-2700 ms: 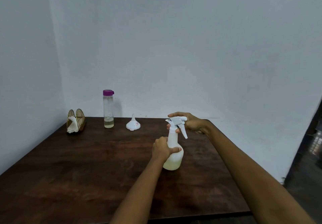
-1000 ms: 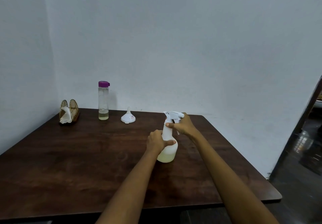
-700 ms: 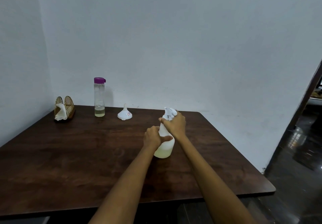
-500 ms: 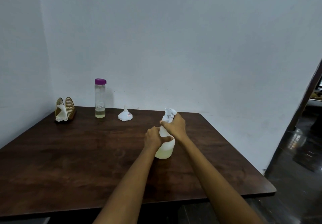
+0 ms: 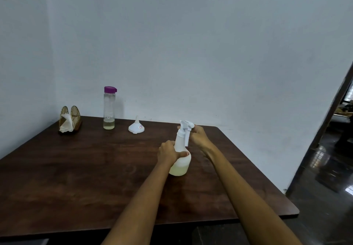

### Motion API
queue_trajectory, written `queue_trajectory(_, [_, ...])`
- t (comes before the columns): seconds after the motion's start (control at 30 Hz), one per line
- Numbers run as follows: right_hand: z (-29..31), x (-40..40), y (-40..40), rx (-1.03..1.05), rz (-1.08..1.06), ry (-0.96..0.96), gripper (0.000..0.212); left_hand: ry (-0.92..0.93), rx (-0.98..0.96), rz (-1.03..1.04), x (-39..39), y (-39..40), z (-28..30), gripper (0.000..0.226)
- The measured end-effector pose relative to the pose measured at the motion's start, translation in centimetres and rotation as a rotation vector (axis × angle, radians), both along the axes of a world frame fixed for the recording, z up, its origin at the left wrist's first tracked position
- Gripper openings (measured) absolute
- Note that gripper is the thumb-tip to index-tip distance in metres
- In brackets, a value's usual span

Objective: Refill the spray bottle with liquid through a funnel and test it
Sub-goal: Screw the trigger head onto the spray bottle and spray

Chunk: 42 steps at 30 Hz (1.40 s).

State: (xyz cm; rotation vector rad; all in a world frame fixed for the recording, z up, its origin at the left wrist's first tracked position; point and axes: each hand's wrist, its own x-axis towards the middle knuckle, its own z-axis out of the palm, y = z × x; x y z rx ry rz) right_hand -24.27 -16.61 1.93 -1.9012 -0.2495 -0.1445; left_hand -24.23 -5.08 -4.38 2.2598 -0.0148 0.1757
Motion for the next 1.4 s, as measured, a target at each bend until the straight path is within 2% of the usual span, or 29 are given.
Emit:
queue_trajectory(0.07, [-0.5, 0.5, 0.0, 0.072, 0.008, 0.013, 0.020, -0.002, 0.010, -0.002, 0.1, 0.0, 0.0, 0.065])
queue_trajectory(0.13, [-1.0, 0.6, -0.5, 0.149, 0.067, 0.058, 0.029, -0.007, 0.026, 0.005, 0.0, 0.0, 0.0, 0.064])
queue_trajectory(0.43, [-0.3, 1.8, -1.0, -0.151, 0.084, -0.174, 0.022, 0.010, 0.025, 0.014, 0.0, 0.0, 0.1, 0.069])
queue_trajectory(0.53, [-0.4, 1.7, -0.9, -0.174, 0.072, -0.194, 0.019, 0.009, 0.022, 0.006, 0.0, 0.0, 0.1, 0.064])
queue_trajectory(0.7, [-1.9, 1.3, 0.1, -0.139, -0.104, -0.275, 0.022, 0.003, 0.030, 0.009, -0.3, -0.2, 0.0, 0.061])
queue_trajectory(0.8, [-2.1, 1.4, 0.2, -0.103, -0.027, -0.199, 0.017, 0.004, 0.010, 0.000, -0.3, 0.0, 0.0, 0.059])
queue_trajectory(0.9, [-2.5, 1.4, -0.3, 0.113, 0.094, -0.027, 0.032, 0.009, 0.011, -0.003, -0.2, -0.1, 0.0, 0.063])
queue_trajectory(0.97, [-2.8, 1.3, -0.4, 0.225, 0.104, 0.008, 0.032, 0.003, 0.024, 0.002, -0.2, -0.1, -0.1, 0.065])
queue_trajectory(1.07, [-3.0, 1.1, 0.1, 0.221, -0.022, -0.064, 0.024, 0.007, 0.037, 0.020, -0.2, 0.0, 0.0, 0.068])
queue_trajectory(1.17, [-2.7, 1.1, 0.3, 0.157, -0.129, -0.092, 0.027, 0.009, 0.060, 0.008, -0.2, -0.1, 0.0, 0.067])
queue_trajectory(1.3, [-2.4, 1.4, -0.3, 0.288, 0.045, 0.098, 0.018, 0.023, 0.049, 0.025, -0.3, -0.2, -0.1, 0.076])
queue_trajectory(1.4, [-2.7, 1.4, -0.5, 0.311, 0.123, 0.133, 0.019, 0.020, 0.035, 0.012, -0.3, -0.1, -0.1, 0.071])
